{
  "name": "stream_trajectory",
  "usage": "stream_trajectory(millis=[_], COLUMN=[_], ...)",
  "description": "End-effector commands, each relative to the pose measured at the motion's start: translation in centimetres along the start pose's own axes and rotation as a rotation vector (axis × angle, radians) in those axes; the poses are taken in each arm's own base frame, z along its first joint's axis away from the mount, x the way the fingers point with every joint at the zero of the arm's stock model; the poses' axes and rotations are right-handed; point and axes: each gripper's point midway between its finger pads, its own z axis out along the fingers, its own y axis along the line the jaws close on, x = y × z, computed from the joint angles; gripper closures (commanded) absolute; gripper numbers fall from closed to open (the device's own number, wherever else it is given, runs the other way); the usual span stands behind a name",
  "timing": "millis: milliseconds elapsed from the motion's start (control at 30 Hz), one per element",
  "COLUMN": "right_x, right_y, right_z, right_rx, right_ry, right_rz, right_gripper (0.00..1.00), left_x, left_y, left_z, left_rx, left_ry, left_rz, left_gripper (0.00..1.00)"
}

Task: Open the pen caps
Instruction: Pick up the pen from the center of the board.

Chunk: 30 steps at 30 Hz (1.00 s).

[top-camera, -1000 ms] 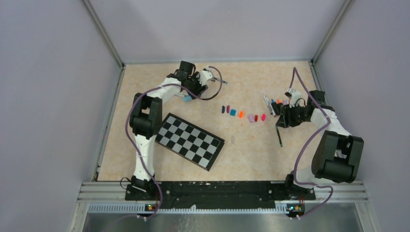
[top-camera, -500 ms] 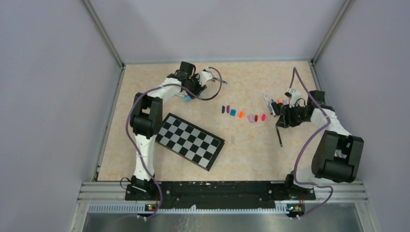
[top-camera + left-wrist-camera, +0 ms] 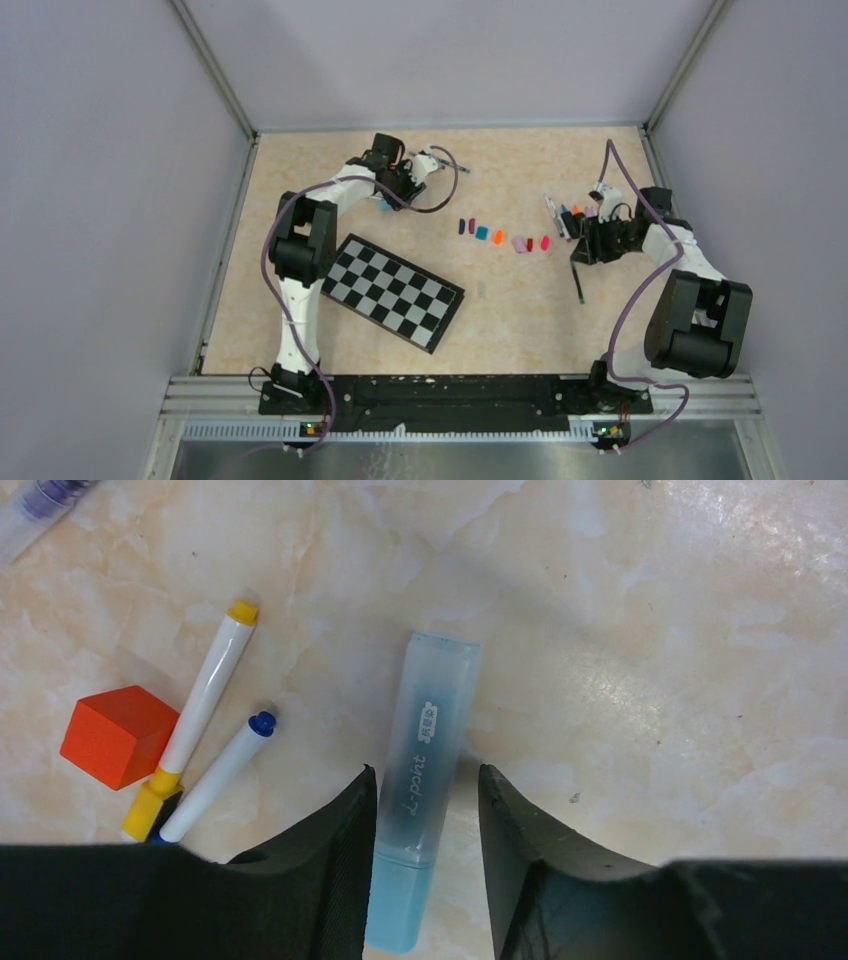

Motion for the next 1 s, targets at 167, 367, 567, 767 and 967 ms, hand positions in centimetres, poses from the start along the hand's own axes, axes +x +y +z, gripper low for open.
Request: stream_trajectory(millis=[167, 367, 567, 767, 967], right_x=[-0.5, -0.8, -0.9, -1.0, -1.1], right_y=[-0.1, 0.0, 0.2, 0.3, 0.3], right_z=[-0.4, -0.6, -0.7, -0.9, -1.0], right_rx=[-0.005, -0.006, -0.010, -0.009, -0.009], right_ry=[-0.023, -0.031, -0.039, -0.044, -0.049], right_rz=[-0.017, -0.023, -0.026, -0.028, -0.032], right_gripper=[0.55, 0.55, 0.55, 0.54, 0.54], left_x=[0.4, 0.8, 1.6, 2.4, 2.3], left_y=[-1.3, -2.6, -4.8, -5.8, -5.9], left_z=[0.2, 0.1, 0.2, 0.4, -0.1], left_rx=[0.031, 0.070, 0.102, 0.109, 0.106], left_ry=[0.008, 0.012, 0.047, 0.084, 0.091], left_rz=[-0.023, -0.030, -0.035, -0.050, -0.081], left_gripper=[0.64, 0.67, 0.61, 0.63, 0.79])
